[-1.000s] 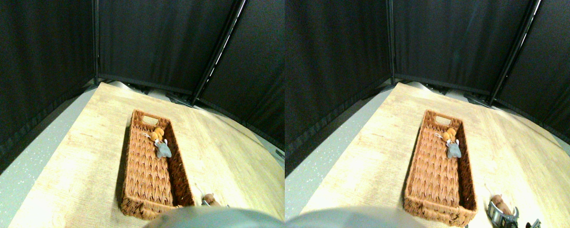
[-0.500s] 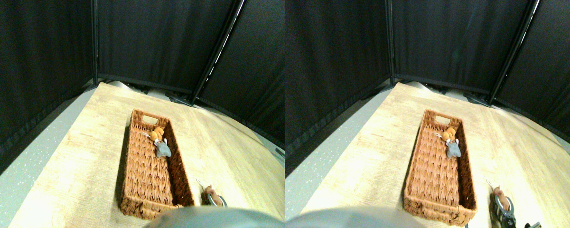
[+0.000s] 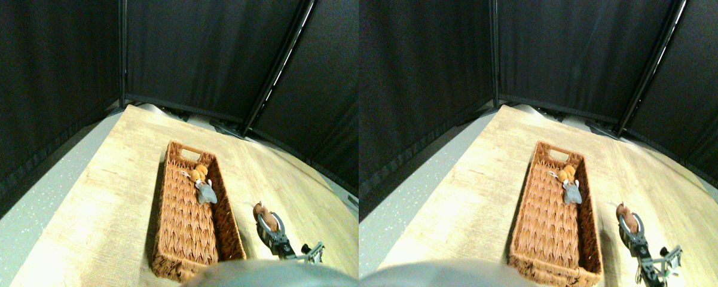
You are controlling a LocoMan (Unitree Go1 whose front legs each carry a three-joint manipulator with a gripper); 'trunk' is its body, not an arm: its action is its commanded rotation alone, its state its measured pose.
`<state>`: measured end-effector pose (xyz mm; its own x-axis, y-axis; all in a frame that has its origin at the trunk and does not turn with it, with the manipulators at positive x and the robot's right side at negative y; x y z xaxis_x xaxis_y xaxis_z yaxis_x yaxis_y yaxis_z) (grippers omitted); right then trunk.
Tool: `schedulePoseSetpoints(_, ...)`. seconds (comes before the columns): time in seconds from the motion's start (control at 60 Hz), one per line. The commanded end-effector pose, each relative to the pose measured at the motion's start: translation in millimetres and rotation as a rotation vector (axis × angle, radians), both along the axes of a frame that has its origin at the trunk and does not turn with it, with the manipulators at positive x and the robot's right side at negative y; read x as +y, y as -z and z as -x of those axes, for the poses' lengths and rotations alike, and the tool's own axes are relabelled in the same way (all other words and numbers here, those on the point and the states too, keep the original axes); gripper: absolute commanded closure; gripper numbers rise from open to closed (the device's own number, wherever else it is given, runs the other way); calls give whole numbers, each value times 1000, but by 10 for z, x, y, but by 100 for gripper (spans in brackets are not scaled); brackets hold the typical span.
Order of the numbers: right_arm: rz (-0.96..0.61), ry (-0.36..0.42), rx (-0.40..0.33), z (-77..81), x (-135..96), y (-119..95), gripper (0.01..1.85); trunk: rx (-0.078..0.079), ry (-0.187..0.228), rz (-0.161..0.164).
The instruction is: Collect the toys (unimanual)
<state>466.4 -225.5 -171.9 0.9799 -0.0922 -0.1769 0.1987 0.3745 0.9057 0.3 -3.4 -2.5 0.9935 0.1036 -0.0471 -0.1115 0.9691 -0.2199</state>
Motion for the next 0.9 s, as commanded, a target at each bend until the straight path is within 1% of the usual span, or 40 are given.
schedulePoseSetpoints(0.017, 23, -56, -85, -109, 112, -199, 180, -12, -21, 43)
schedulePoseSetpoints(0.033, 15, -72, -95, -150, 158, -243, 180, -13, -24, 48)
schedulePoseSetpoints(0.067, 16, -81, -94, -172, 177, -265, 180, -15, -29, 55)
schedulePoseSetpoints(0.1, 20, -113, -105, -213, 222, -305, 180, -16, -34, 61)
schedulePoseSetpoints(0.167, 1, -131, -107, -271, 297, -366, 180, -25, -44, 75)
schedulePoseSetpoints(0.2, 21, -148, -116, -302, 345, -405, 180, -27, -50, 85)
schedulePoseSetpoints(0.25, 37, -174, -114, -339, 394, -444, 180, -30, -57, 97)
schedulePoseSetpoints(0.3, 44, -180, -111, -360, 454, -478, 180, -36, -66, 108)
schedulePoseSetpoints(0.333, 50, -193, -109, -379, 513, -507, 180, -37, -70, 114)
schedulePoseSetpoints(0.367, 42, -220, -114, -395, 571, -530, 180, -40, -77, 123)
schedulePoseSetpoints(0.383, 42, -220, -114, -395, 571, -530, 180, -41, -79, 125)
schedulePoseSetpoints(0.4, 25, -247, -121, -410, 601, -536, 180, -41, -82, 129)
schedulePoseSetpoints(0.417, 16, -255, -117, -421, 631, -548, 180, -41, -86, 133)
schedulePoseSetpoints(0.433, 19, -251, -109, -428, 661, -565, 180, -41, -88, 135)
schedulePoseSetpoints(0.483, 42, -271, -115, -447, 755, -600, 180, -42, -97, 143)
schedulePoseSetpoints(0.5, 42, -271, -115, -447, 755, -600, 180, -42, -102, 147)
schedulePoseSetpoints(0.517, 49, -288, -118, -455, 787, -606, 180, -42, -106, 150)
schedulePoseSetpoints(0.583, 32, -286, -97, -461, 904, -617, 180, -43, -116, 161)
schedulePoseSetpoints(0.633, 23, -289, -94, -464, 932, -617, 180, -42, -122, 168)
schedulePoseSetpoints(0.65, -2, -287, -87, -460, 988, -619, 180, -43, -126, 172)
schedulePoseSetpoints(0.7, 6, -303, -92, -462, 1044, -623, 180, -43, -133, 179)
schedulePoseSetpoints(0.733, 8, -325, -99, -469, 1093, -621, 180, -43, -135, 181)
schedulePoseSetpoints(0.767, -7, -365, -102, -486, 1141, -612, 180, -42, -139, 186)
schedulePoseSetpoints(0.867, -3, -386, -82, -474, 1258, -616, 180, -45, -148, 196)
schedulePoseSetpoints(0.9, -3, -386, -82, -474, 1258, -616, 180, -45, -148, 196)
